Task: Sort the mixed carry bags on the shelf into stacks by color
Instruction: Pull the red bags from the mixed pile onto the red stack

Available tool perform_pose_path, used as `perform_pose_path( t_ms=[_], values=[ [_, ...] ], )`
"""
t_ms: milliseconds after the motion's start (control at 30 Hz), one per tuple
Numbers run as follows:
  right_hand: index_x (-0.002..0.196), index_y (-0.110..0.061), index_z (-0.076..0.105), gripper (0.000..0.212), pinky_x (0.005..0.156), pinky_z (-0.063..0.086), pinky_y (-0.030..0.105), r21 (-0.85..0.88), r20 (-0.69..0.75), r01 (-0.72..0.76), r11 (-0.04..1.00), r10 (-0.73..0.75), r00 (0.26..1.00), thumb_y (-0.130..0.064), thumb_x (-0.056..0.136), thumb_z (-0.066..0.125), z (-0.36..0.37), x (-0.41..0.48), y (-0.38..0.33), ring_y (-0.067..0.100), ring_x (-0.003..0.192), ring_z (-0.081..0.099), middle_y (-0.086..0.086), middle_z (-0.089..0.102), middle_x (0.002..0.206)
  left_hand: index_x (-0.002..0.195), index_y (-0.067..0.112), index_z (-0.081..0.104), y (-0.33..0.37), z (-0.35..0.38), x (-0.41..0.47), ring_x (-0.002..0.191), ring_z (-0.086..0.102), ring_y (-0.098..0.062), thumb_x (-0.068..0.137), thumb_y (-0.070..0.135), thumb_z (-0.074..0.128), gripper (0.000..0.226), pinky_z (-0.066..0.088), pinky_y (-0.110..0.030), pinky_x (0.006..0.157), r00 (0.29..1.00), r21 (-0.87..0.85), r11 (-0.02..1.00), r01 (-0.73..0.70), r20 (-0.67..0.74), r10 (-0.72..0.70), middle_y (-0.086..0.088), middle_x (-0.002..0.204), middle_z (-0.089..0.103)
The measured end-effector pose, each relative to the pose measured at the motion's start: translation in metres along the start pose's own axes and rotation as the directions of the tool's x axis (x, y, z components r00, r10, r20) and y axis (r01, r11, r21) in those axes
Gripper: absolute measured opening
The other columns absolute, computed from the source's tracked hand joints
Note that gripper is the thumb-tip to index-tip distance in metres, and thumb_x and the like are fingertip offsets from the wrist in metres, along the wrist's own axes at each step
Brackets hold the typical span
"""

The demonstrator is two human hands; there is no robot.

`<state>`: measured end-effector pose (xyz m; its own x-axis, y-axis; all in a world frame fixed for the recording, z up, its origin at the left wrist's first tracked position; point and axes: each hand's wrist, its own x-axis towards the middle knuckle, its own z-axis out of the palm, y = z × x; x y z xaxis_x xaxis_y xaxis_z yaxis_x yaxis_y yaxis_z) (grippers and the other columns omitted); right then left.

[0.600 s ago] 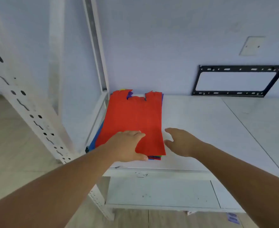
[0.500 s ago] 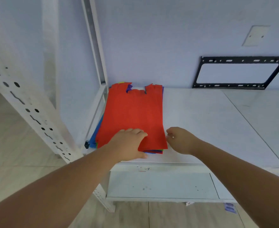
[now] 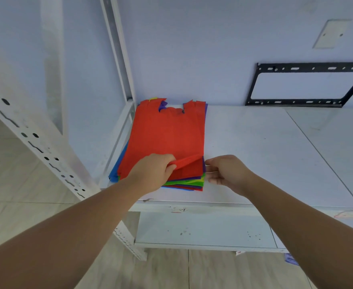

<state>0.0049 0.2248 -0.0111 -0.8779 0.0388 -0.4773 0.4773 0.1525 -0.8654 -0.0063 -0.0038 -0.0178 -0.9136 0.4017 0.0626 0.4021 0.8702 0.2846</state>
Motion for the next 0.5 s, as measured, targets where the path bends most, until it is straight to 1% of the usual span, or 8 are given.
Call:
perform_pose_path(
  t_ms=[100,167,233,267,333,400,467,500],
  values=[
    [0.1,-0.007,0.068,0.017,0.065,0.055,0.032,-0.102,0.013,0.047,0.994,-0.046,0.999,-0.009,0.091,0.054,0.0,-0.001,0.001,0.02,0.069,0.062,0.01,0.069,0.084,0.121,0.032,0.053,0.002,0.006,-0.004,0.088,0.067,-0.024,0.098,0.035,0.049,0.023,0.053,-0.041,0.074,1.0,-0.042,0.999,0.015,0.001,-0.015,0.003,0.1,0.072],
    [0.101,-0.007,0.07,0.021,0.061,0.053,0.029,-0.126,-0.015,0.058,0.99,-0.061,0.998,-0.005,0.09,0.052,0.002,0.0,0.002,0.019,0.069,0.057,0.01,0.064,0.083,0.122,0.035,0.049,0.002,0.011,-0.006,0.093,0.068,-0.023,0.099,0.035,0.048,0.024,0.054,-0.042,0.079,1.0,-0.043,0.999,0.021,0.02,-0.02,0.004,0.106,0.072],
    [0.095,-0.007,0.071,0.023,0.062,0.054,0.03,-0.153,-0.07,0.074,0.985,-0.086,0.994,-0.002,0.089,0.05,0.005,0.001,0.004,0.021,0.072,0.059,0.012,0.066,0.085,0.123,0.036,0.048,0.001,0.012,-0.008,0.096,0.067,-0.021,0.099,0.035,0.046,0.024,0.054,-0.042,0.082,0.999,-0.034,0.999,0.028,0.025,-0.027,0.006,0.109,0.071],
    [0.092,-0.004,0.071,0.023,0.064,0.055,0.032,-0.166,-0.087,0.075,0.983,-0.091,0.992,-0.002,0.088,0.049,0.006,0.002,0.005,0.024,0.074,0.062,0.016,0.069,0.088,0.124,0.035,0.048,0.001,0.013,-0.008,0.098,0.067,-0.02,0.099,0.035,0.046,0.025,0.054,-0.041,0.083,0.999,-0.032,0.999,0.029,0.02,-0.028,0.006,0.111,0.071],
    [0.092,0.006,0.07,0.023,0.071,0.058,0.035,-0.182,-0.082,0.049,0.982,-0.065,0.995,-0.005,0.087,0.05,0.009,0.003,0.007,0.031,0.08,0.069,0.026,0.071,0.094,0.126,0.033,0.049,0.001,0.014,-0.009,0.1,0.066,-0.02,0.1,0.034,0.047,0.026,0.054,-0.04,0.084,0.999,-0.029,0.999,0.032,0.012,-0.031,0.005,0.114,0.07],
    [0.096,0.009,0.068,0.024,0.074,0.062,0.036,-0.157,-0.066,-0.002,0.988,-0.008,0.998,-0.005,0.089,0.05,0.01,0.003,0.008,0.031,0.085,0.074,0.025,0.073,0.096,0.126,0.032,0.05,0.001,0.015,-0.01,0.102,0.066,-0.02,0.1,0.034,0.047,0.026,0.054,-0.04,0.087,0.999,-0.03,0.999,0.031,0.016,-0.031,0.006,0.116,0.07],
    [0.099,0.009,0.067,0.022,0.062,0.061,0.03,-0.05,-0.026,-0.028,0.998,0.026,0.999,-0.004,0.091,0.052,0.011,-0.001,0.007,0.024,0.079,0.076,0.02,0.075,0.095,0.126,0.031,0.052,0.003,0.016,-0.009,0.105,0.066,-0.018,0.1,0.034,0.048,0.026,0.054,-0.04,0.089,0.999,-0.027,0.999,0.03,0.024,-0.029,0.007,0.119,0.069],
    [0.1,0.009,0.067,0.021,0.058,0.059,0.027,0.006,0.002,-0.034,0.999,0.034,0.999,-0.004,0.091,0.052,0.011,-0.003,0.007,0.022,0.076,0.076,0.019,0.076,0.094,0.126,0.03,0.053,0.003,0.016,-0.009,0.106,0.066,-0.018,0.1,0.034,0.048,0.027,0.054,-0.04,0.09,0.999,-0.023,0.999,0.029,0.027,-0.028,0.008,0.119,0.069]
  ],
)
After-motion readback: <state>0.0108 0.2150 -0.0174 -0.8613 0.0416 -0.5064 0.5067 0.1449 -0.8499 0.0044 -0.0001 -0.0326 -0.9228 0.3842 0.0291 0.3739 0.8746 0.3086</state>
